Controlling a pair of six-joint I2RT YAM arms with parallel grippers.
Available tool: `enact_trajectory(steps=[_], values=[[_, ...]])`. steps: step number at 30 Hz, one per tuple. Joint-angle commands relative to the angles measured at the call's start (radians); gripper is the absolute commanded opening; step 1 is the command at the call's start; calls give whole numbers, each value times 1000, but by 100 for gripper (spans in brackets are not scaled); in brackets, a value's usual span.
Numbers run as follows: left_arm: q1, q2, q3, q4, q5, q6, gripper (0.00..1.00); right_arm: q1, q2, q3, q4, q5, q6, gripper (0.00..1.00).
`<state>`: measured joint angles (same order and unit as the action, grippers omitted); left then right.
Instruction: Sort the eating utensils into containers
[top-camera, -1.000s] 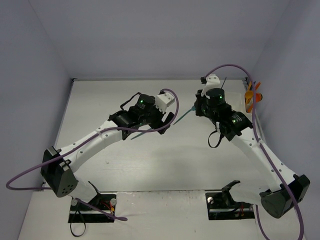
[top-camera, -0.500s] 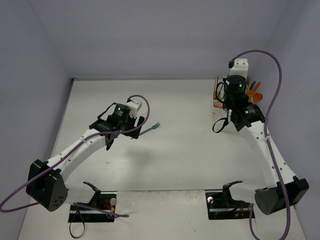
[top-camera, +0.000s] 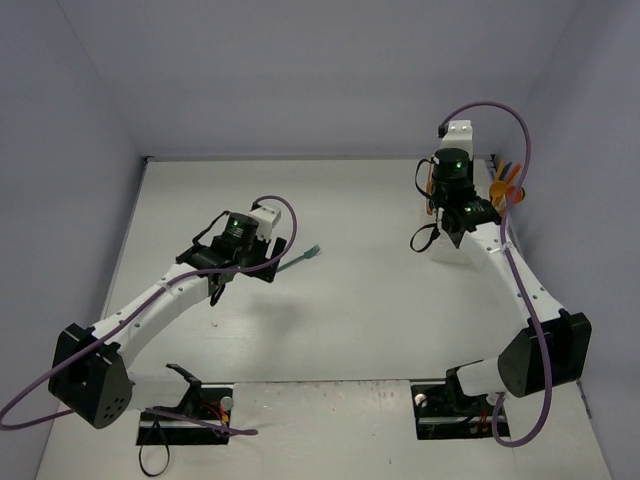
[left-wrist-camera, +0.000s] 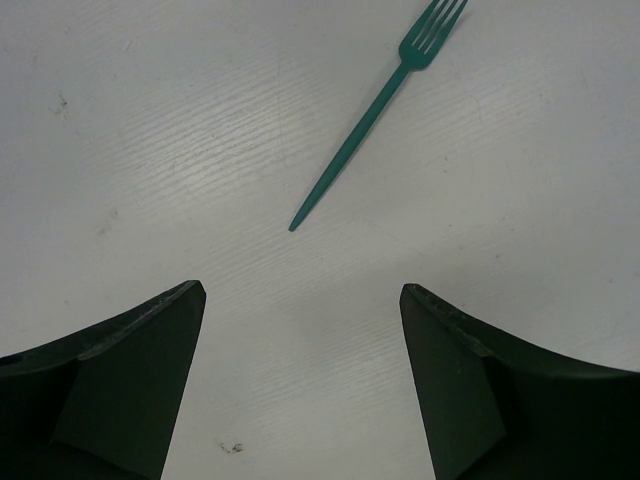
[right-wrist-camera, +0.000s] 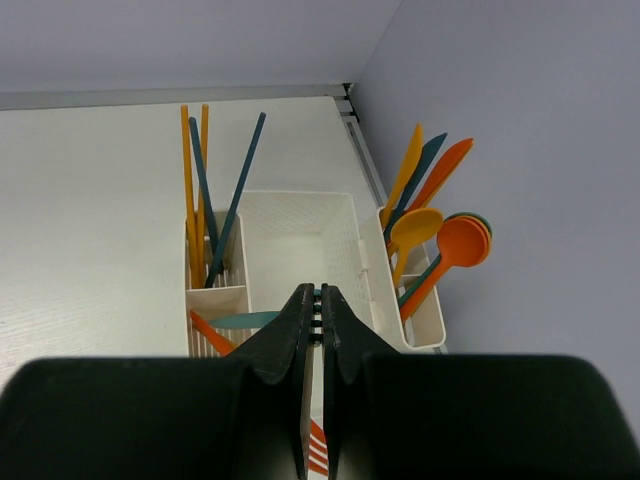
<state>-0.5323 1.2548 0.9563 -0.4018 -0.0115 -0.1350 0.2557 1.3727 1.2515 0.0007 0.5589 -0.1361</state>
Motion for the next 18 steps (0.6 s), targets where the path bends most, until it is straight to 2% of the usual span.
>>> enact_trajectory(steps=[1, 7, 14, 18], values=[[8, -2, 12, 55, 11, 13, 76, -11, 25, -27, 117, -2, 6, 0], [8, 6, 10, 57, 11, 12, 76, -12, 27, -85, 131, -5, 14, 0], [8, 20, 10, 66, 15, 12, 76, -10, -10, -132, 130, -44, 42, 9], [8, 32, 13, 70, 52, 19, 76, -9, -56, -134, 126, -67, 47, 26]])
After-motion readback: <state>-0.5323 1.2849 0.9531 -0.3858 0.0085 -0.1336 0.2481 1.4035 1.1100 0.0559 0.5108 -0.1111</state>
